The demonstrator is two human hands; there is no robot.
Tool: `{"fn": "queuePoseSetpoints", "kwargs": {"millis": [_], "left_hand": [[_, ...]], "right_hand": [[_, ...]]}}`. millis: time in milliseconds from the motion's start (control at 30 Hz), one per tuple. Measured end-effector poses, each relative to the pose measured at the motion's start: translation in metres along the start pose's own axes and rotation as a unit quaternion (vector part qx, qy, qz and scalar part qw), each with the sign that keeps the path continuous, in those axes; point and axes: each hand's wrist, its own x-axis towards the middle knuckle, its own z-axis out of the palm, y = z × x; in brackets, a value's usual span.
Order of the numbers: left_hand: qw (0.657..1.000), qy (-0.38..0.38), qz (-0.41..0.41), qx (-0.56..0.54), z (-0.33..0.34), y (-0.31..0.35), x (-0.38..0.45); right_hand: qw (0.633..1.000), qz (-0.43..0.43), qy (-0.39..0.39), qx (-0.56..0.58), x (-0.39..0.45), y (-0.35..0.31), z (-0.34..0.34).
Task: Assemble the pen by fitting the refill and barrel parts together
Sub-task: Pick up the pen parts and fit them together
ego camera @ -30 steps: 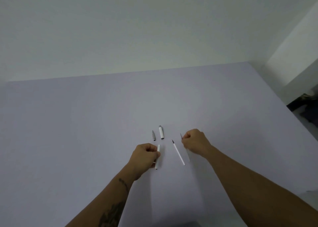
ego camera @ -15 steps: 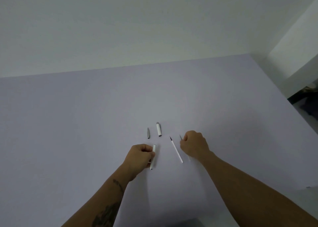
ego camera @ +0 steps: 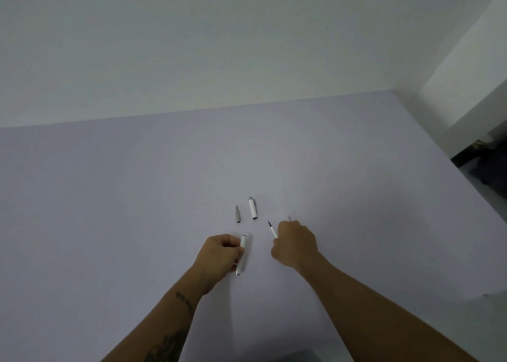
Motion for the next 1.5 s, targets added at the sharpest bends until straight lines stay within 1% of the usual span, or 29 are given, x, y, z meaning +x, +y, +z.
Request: {"fn": "queuePoseSetpoints", "kwargs": {"millis": [67,133,200,233,300,367,400,467,533,700,800,1000,1100,1133,1267,1500], "left_hand": [[1.000,0.001,0.003,0.003,-0.005,-0.001,-0.001],[1.000,0.003,0.006,0.003,-0.008,-0.002,-0.003],[1.000,0.003,0.011,0.005,-0.010,-0.001,-0.005],[1.000,0.001,0.013,0.002,-0.011,0.000,-0.006],[1.000,-0.004,0.018,-0.011,-0.012,0.002,-0.009],[1.000,-0.009,0.022,-0.017,-0.012,0.004,-0.011],[1.000,-0.010,0.026,-0.014,-0.012,0.005,-0.011],[0.999,-0.013,0.033,-0.006,-0.013,0.008,-0.012],[0.999,-0.017,0.041,-0.002,-0.013,0.010,-0.014],[0.998,-0.026,0.063,0.004,-0.015,0.014,-0.022],[0.997,-0.025,0.072,0.001,-0.019,0.013,-0.027],[0.997,-0.013,0.077,-0.016,-0.024,0.009,-0.031],[0.996,-0.004,0.079,-0.026,-0.027,0.006,-0.033],[0.997,-0.001,0.078,-0.029,-0.028,0.005,-0.033],[0.997,0.013,0.068,-0.037,-0.032,0.002,-0.034],[0.996,0.034,0.062,-0.056,-0.034,0.000,-0.032]], "right_hand": [[1.000,-0.003,-0.002,-0.004,-0.005,-0.003,-0.001],[1.000,-0.003,-0.024,0.004,-0.007,-0.005,-0.003],[0.997,0.017,-0.049,0.052,-0.007,-0.003,-0.006],[0.993,0.035,-0.055,0.098,-0.006,-0.002,-0.008],[0.968,0.061,-0.055,0.238,-0.006,-0.002,-0.017],[0.919,0.071,-0.063,0.382,-0.007,-0.007,-0.032],[0.897,0.067,-0.066,0.433,-0.009,-0.010,-0.041],[0.874,0.039,-0.056,0.481,-0.013,-0.019,-0.058],[0.872,0.015,-0.041,0.488,-0.017,-0.027,-0.068],[0.890,-0.008,0.008,0.456,-0.023,-0.043,-0.072],[0.897,-0.015,0.021,0.441,-0.027,-0.047,-0.067],[0.919,-0.052,-0.009,0.391,-0.028,-0.052,-0.056],[0.926,-0.083,-0.067,0.363,-0.028,-0.056,-0.054],[0.927,-0.089,-0.074,0.358,-0.027,-0.057,-0.053],[0.913,-0.070,-0.054,0.398,-0.021,-0.061,-0.056],[0.913,-0.075,-0.135,0.379,-0.011,-0.068,-0.057]]}}
